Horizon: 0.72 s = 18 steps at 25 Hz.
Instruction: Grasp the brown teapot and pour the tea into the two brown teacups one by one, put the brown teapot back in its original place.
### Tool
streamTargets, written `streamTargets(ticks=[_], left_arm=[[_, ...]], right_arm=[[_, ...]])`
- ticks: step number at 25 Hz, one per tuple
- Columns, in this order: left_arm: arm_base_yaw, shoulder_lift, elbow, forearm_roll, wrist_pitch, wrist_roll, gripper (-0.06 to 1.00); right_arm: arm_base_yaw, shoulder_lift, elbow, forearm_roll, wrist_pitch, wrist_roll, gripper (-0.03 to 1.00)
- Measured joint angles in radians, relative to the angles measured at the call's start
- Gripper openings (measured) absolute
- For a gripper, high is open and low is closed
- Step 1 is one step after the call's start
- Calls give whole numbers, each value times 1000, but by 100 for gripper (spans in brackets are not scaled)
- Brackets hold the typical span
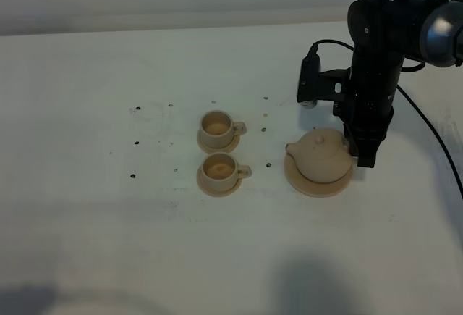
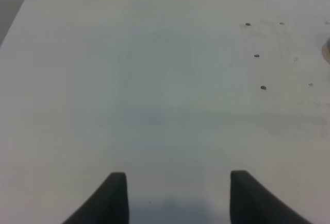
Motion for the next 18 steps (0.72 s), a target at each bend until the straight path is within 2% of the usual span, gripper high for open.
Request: streamTargets(ticks=[18], left_arm=[[0,0,0,0,0,0,45]], right_arm=[[-1,12,0,35,-2,39,12]])
